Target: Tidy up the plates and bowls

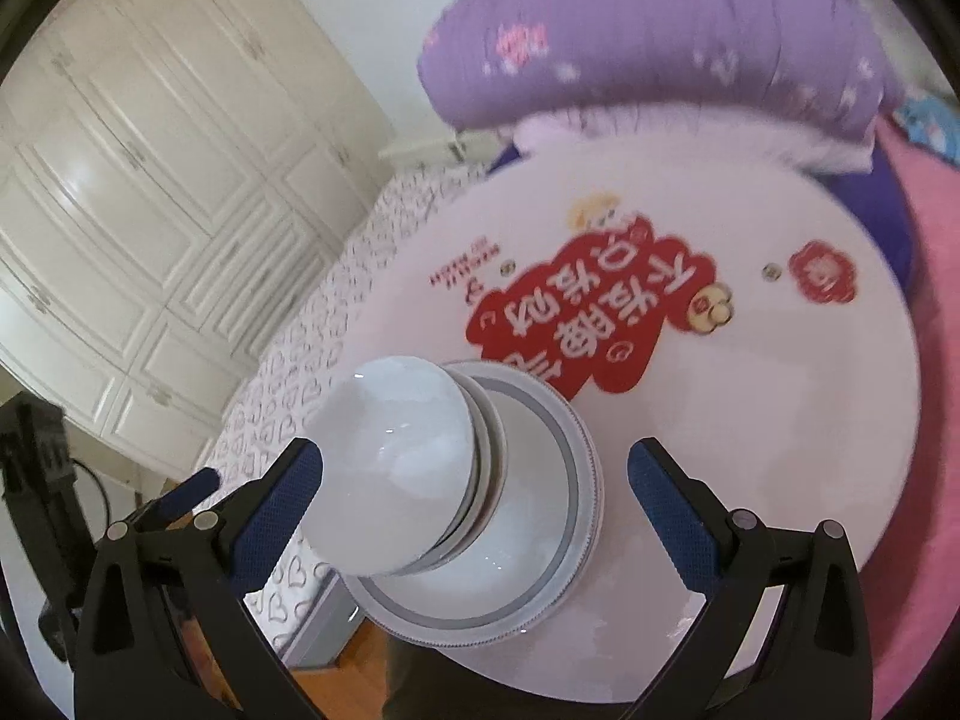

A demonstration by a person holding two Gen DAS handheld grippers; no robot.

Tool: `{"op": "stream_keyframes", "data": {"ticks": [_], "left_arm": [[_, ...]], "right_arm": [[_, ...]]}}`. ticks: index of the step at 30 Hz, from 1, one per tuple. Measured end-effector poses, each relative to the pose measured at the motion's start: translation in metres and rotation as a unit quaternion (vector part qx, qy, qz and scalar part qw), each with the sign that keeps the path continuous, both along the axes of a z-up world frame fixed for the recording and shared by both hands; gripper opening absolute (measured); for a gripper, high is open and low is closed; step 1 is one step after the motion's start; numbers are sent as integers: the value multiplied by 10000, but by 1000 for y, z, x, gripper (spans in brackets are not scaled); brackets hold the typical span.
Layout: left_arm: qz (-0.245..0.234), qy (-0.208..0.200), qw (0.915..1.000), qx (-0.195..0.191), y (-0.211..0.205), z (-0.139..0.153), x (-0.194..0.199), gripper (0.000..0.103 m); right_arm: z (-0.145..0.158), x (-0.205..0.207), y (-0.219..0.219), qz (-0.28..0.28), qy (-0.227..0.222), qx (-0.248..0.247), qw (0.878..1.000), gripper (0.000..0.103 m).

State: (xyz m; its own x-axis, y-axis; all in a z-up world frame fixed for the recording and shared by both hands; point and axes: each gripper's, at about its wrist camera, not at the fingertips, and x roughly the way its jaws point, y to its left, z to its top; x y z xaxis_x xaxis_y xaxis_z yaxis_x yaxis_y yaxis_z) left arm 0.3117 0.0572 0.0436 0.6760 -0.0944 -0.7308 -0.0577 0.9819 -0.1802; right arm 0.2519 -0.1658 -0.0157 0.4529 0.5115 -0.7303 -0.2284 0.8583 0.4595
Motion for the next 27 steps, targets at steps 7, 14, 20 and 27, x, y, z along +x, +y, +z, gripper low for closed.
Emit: {"op": "stream_keyframes", "data": {"ticks": [7, 14, 20, 27], "left_arm": [[264, -1196, 9912, 500, -10, 36, -87, 102], [399, -1860, 9794, 673, -21, 41, -173, 102], [376, -2196, 9713, 837, -37, 27, -220, 102], [339, -2404, 9667, 815, -42, 6, -278, 102]], "right_arm": [[46, -58, -9, -297, -1085, -470, 9925, 103], [66, -115, -18, -498, -1625, -786, 9823, 103], [73, -165, -14, -679, -2062, -1141, 9695, 103], [82, -200, -11, -930, -2472, -1285, 9559, 103]]}}
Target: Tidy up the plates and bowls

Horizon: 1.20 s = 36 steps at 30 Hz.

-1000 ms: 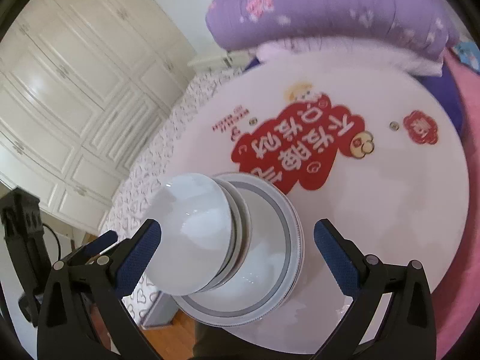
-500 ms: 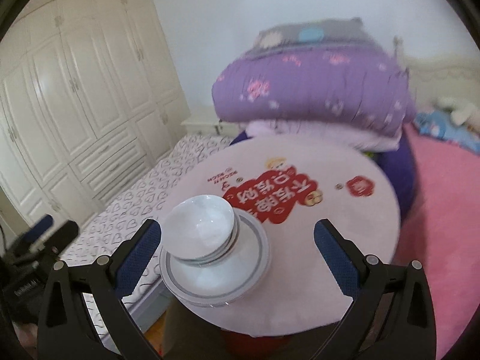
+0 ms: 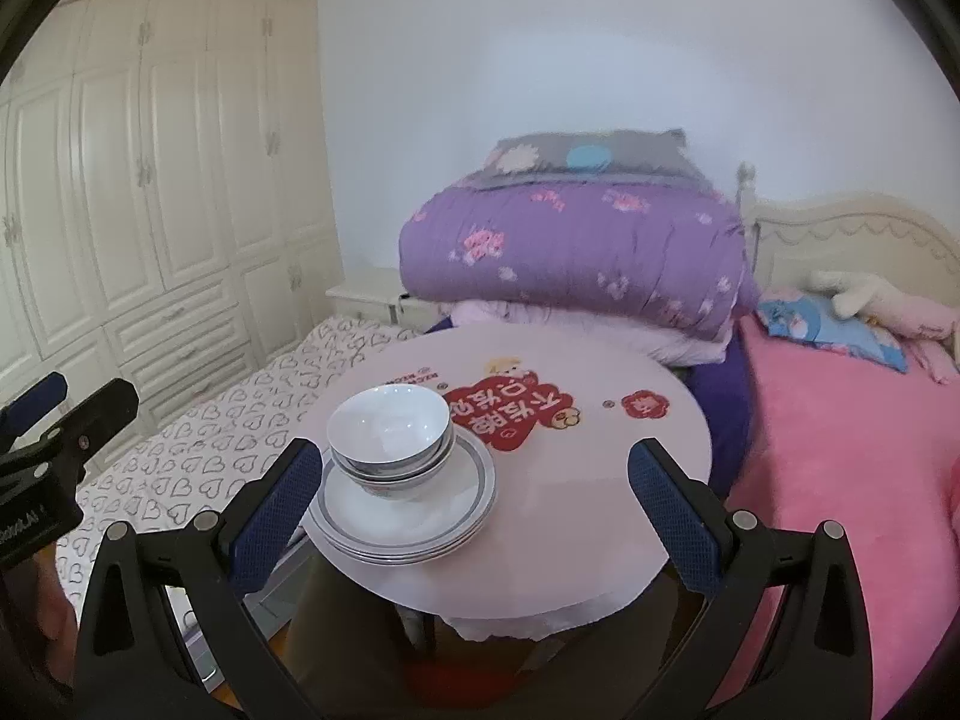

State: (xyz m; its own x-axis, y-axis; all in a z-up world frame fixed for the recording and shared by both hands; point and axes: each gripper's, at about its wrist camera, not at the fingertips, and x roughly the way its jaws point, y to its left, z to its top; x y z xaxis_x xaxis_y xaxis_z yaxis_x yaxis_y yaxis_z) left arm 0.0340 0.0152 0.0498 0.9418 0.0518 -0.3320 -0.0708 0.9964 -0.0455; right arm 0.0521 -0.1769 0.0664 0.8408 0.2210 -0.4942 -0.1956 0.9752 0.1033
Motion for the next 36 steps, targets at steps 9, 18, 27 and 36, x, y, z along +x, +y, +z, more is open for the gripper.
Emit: {"op": "stream_keyframes", "data": {"ticks": [9, 18, 27, 36], "left_arm": [[23, 22, 10000, -46, 7, -5, -44, 102], [69, 39, 10000, -51, 10, 9, -30, 102], [1, 118, 9999, 2, 5, 19, -21, 102], [-130, 100, 9998, -98, 9, 21, -18, 102]], "right_arm": [[2, -17, 5, -62, -129, -59, 9999, 103], [1, -20, 9, -55, -119, -143, 9998, 103], [1, -21, 10, -42, -106, -139, 9998, 103], [0, -19, 12, 22, -44, -143, 9999, 103]]}}
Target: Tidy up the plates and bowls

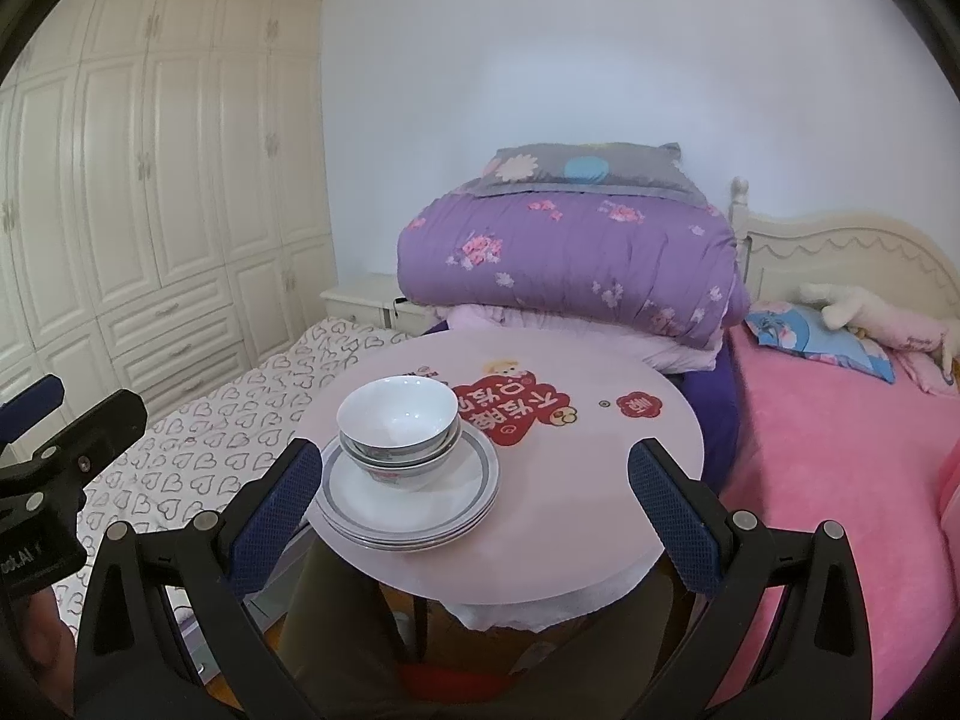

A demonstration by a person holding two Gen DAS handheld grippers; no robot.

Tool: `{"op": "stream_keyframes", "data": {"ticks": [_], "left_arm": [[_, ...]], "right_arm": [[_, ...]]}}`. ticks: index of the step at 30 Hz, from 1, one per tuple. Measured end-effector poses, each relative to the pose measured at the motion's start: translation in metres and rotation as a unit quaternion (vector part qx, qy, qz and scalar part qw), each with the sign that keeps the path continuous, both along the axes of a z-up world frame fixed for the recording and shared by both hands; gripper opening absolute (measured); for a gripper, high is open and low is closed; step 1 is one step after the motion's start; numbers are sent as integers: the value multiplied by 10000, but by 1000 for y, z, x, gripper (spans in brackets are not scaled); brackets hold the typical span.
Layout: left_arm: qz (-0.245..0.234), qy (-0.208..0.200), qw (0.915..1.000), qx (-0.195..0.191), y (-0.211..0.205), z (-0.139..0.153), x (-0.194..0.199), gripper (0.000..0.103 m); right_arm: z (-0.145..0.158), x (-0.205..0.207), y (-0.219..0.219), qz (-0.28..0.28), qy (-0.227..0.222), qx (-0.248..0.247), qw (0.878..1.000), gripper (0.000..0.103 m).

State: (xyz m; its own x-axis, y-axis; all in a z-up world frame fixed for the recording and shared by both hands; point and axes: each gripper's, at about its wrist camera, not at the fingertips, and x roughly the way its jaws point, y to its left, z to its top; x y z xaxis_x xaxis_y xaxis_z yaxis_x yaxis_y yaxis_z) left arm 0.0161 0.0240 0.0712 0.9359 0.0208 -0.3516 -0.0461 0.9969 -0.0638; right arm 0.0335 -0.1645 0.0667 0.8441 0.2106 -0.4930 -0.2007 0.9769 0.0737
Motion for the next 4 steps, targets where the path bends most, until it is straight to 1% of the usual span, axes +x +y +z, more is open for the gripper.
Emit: {"op": "stream_keyframes", "data": {"ticks": [4], "left_arm": [[12, -43, 10000, -72, 3, 0, -1, 102]], "right_arm": [[0, -1, 0, 4, -24, -3, 10000, 103]]}}
